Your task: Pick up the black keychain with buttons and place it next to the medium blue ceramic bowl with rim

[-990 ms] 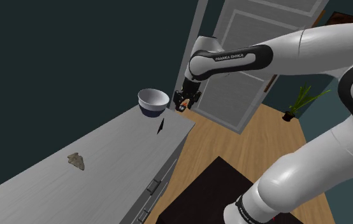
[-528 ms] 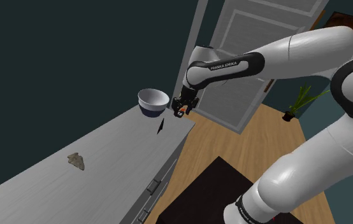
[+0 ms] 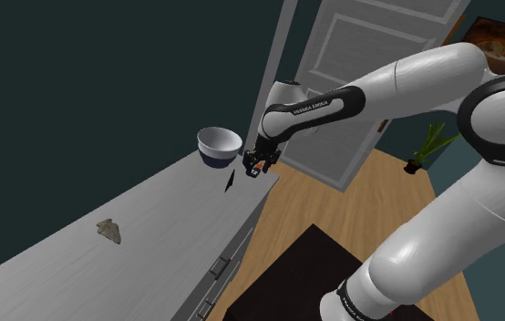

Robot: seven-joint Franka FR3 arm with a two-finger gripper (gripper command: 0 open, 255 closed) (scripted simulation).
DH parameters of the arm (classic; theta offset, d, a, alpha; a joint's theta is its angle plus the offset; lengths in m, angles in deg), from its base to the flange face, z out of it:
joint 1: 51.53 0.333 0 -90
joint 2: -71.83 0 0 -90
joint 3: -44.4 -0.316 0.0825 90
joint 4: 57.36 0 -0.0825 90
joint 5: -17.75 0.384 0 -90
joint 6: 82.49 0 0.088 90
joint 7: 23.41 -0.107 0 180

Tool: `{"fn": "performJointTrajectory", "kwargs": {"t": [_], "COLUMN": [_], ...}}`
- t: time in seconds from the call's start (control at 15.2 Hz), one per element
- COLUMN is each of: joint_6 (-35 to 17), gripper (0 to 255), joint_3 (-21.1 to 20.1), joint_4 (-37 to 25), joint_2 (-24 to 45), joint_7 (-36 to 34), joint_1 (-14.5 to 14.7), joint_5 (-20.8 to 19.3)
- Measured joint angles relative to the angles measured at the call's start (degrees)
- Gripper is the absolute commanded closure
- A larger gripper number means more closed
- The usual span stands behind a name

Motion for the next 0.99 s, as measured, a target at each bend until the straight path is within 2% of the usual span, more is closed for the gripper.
{"fn": "performJointTrajectory", "kwargs": {"t": [0.99], "joint_6": [-11.8], "gripper": [255], "joint_3": [0.0], "joint_4": [3.5], "joint_2": [8.4], "joint_7": [-0.4], "joint_1": [0.0], "joint_5": [-0.6]}}
